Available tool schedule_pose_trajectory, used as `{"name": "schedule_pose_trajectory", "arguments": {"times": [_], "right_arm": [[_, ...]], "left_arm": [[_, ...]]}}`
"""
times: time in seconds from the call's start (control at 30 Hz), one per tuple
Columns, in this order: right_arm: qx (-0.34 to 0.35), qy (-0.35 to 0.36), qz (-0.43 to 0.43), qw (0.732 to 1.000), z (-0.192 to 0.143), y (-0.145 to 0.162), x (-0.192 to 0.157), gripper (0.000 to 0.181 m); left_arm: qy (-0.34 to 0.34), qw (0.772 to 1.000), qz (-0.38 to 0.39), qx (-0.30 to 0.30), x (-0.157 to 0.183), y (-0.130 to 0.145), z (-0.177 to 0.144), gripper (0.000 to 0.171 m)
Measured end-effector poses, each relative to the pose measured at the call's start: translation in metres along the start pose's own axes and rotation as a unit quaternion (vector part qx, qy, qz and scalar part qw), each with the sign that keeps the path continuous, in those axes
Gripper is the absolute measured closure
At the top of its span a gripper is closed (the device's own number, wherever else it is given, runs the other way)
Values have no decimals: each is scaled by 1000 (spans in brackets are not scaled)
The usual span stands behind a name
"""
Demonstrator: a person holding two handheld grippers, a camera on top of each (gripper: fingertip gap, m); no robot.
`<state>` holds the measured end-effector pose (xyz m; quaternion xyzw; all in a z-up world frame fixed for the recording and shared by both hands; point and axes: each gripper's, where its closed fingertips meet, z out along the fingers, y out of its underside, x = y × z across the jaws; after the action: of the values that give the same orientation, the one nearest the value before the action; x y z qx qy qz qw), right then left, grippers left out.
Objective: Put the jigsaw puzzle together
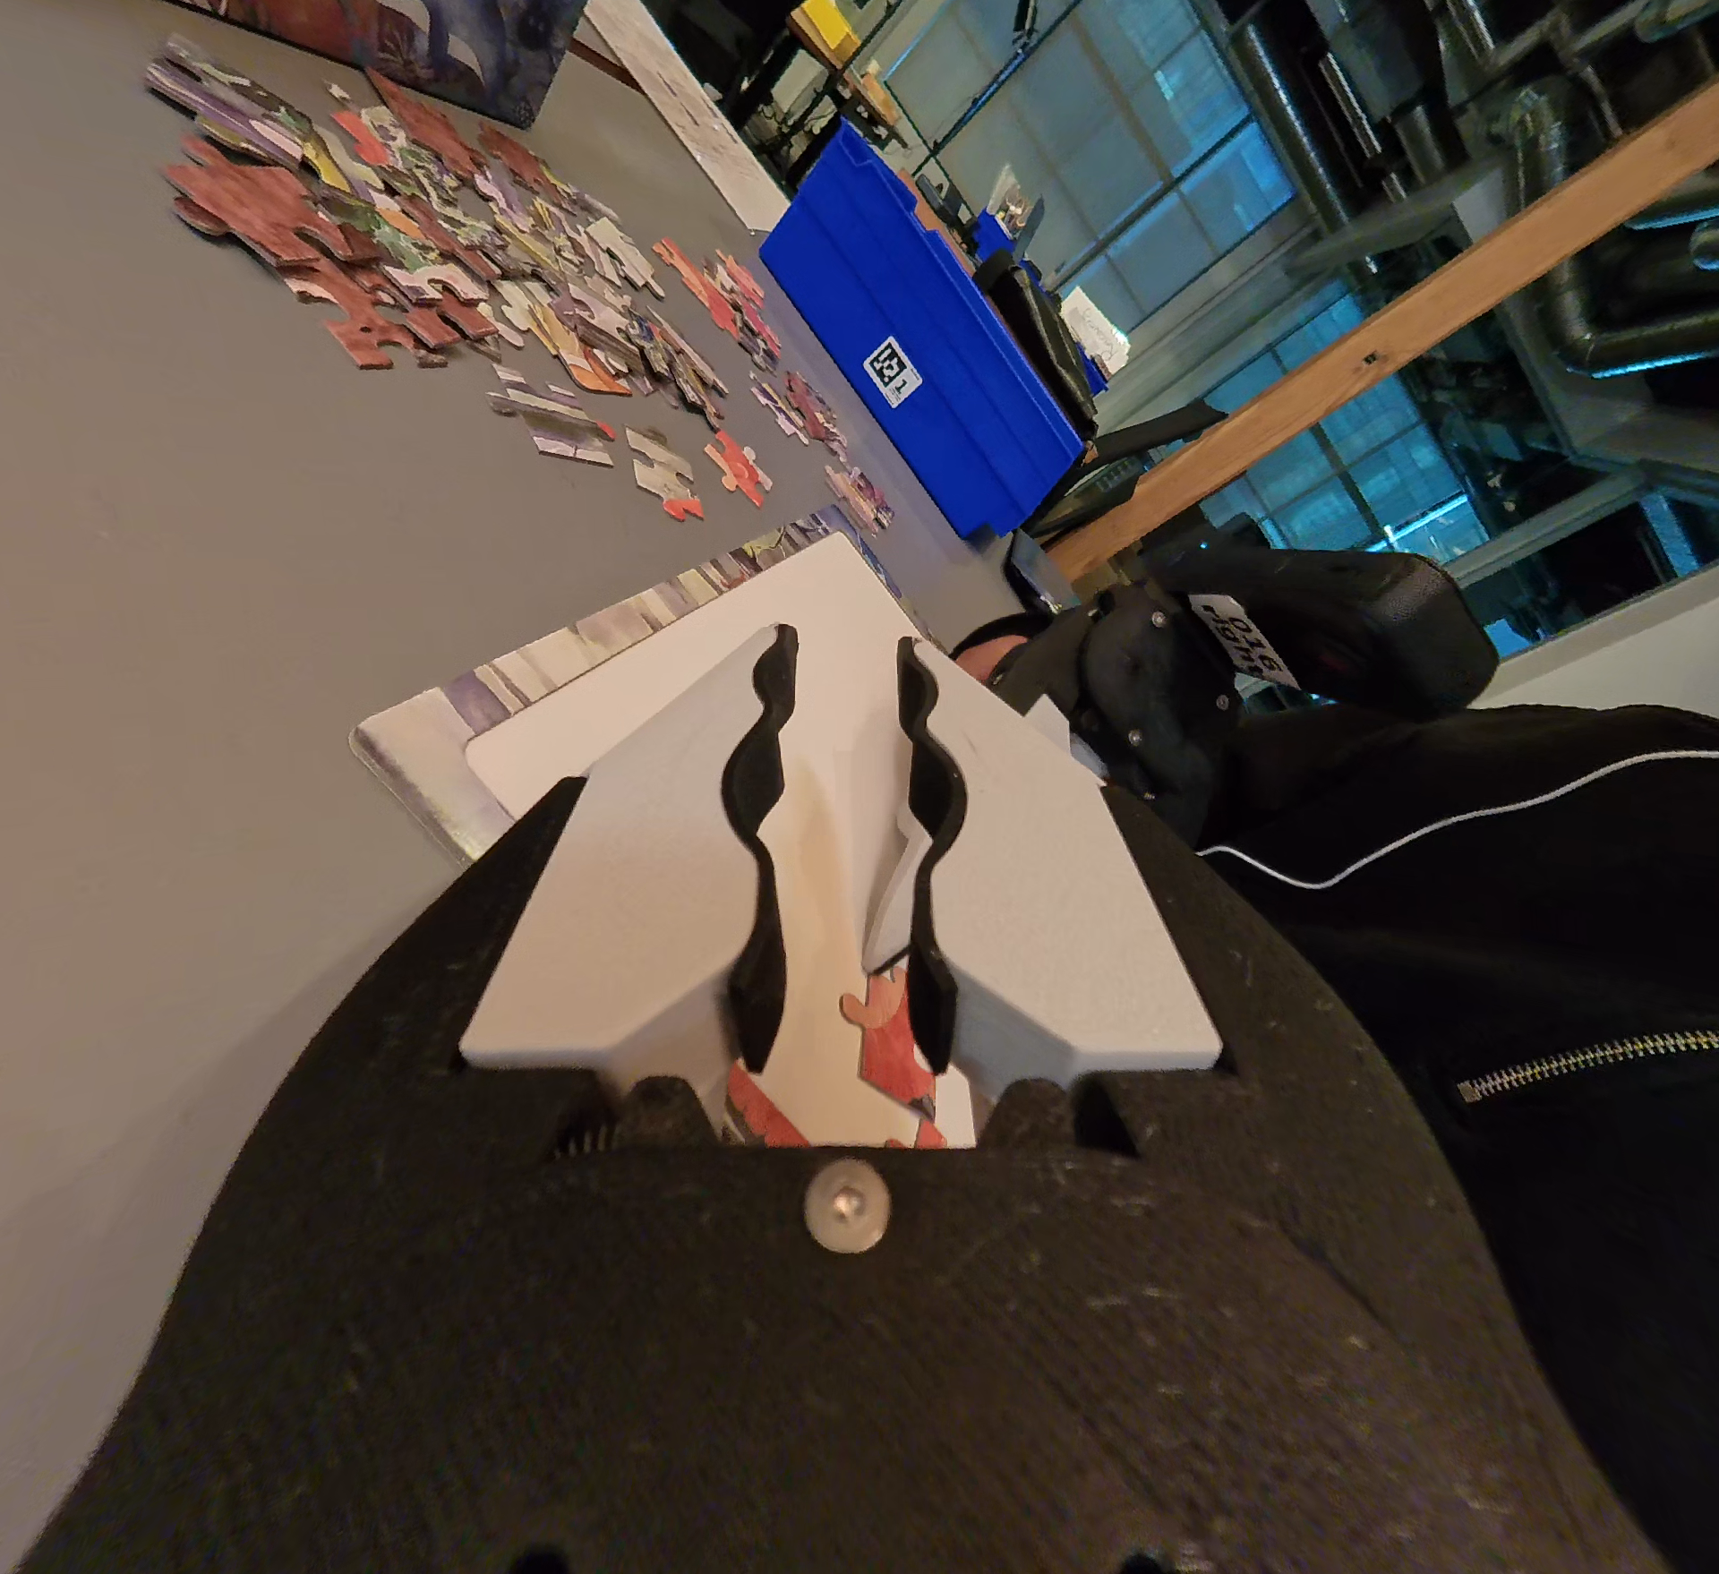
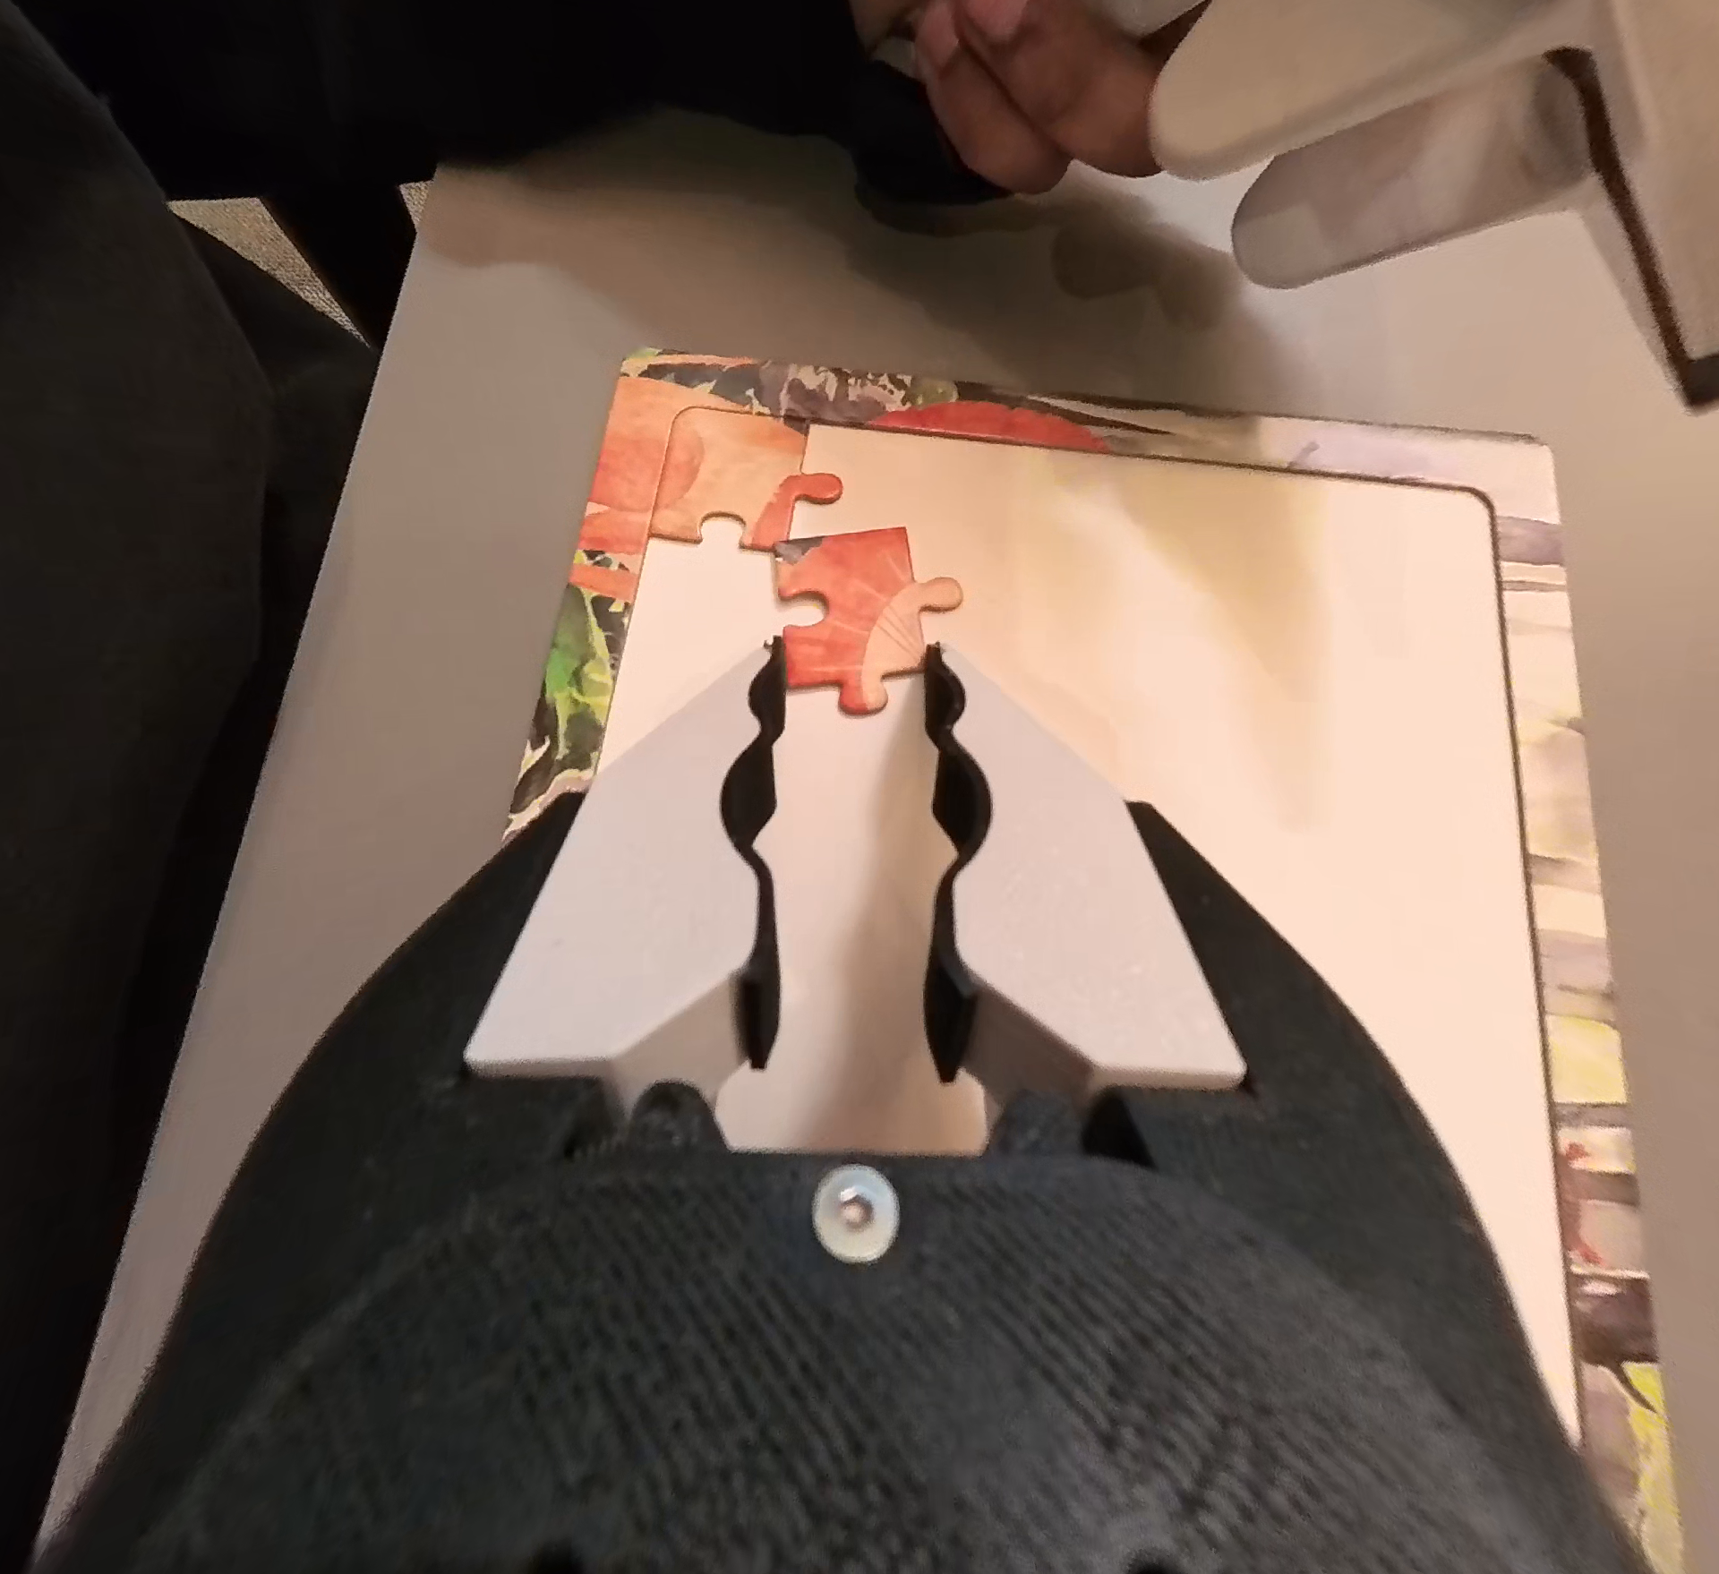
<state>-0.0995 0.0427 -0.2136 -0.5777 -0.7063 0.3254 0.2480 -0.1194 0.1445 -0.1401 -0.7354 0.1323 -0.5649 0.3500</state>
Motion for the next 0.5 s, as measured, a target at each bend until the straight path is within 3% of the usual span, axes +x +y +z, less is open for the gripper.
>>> {"name": "schedule_pose_trajectory", "arguments": {"times": [0.5], "right_arm": [[21,2,17,1000,-2,-8,3,154]], "left_arm": [[0,1000,2,2,0,-1,0,151]]}}
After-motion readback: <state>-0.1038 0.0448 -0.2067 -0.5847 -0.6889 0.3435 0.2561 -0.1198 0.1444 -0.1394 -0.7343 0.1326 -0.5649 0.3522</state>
